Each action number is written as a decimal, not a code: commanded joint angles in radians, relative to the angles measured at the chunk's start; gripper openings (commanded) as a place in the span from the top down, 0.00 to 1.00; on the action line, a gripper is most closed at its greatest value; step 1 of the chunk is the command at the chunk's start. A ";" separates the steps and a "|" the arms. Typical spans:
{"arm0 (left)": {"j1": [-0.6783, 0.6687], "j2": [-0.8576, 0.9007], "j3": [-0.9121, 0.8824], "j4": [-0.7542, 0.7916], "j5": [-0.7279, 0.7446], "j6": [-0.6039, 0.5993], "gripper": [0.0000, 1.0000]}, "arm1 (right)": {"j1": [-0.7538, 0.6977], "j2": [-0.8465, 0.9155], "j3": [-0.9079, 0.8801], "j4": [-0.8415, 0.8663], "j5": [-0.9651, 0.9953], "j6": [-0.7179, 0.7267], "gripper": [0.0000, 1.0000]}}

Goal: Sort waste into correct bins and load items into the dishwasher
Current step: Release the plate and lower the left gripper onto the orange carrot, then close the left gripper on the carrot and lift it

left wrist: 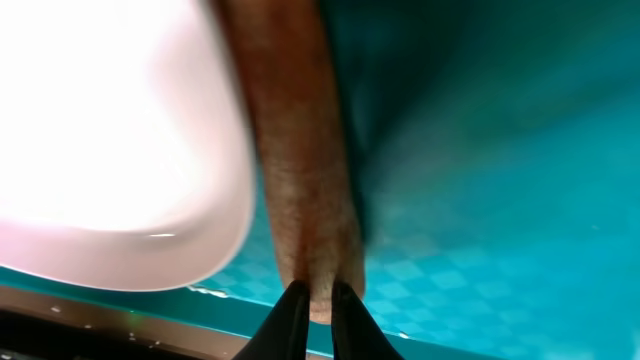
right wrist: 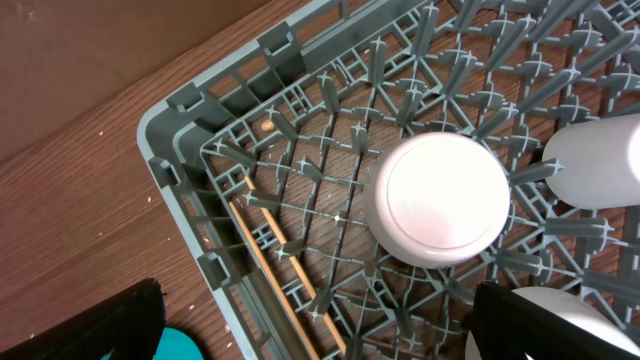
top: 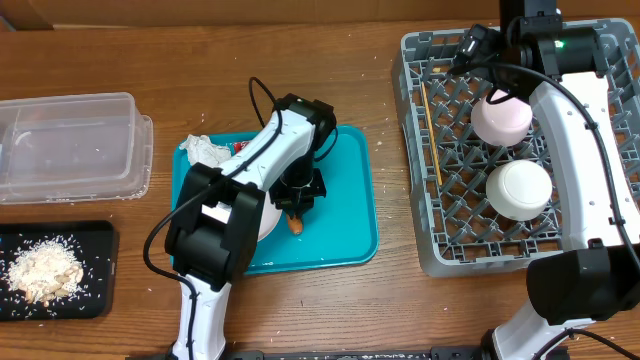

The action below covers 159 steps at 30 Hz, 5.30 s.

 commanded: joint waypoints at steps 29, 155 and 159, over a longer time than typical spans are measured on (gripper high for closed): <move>0.005 0.002 -0.083 0.139 -0.029 -0.020 0.62 | 0.003 -0.006 0.008 0.004 0.008 0.002 0.00; 0.101 -0.027 -0.008 0.076 0.039 0.003 0.96 | 0.003 -0.006 0.008 0.004 0.008 0.002 0.00; 0.102 -0.030 0.102 -0.027 0.019 0.011 0.96 | 0.003 -0.006 0.008 0.004 0.008 0.002 0.00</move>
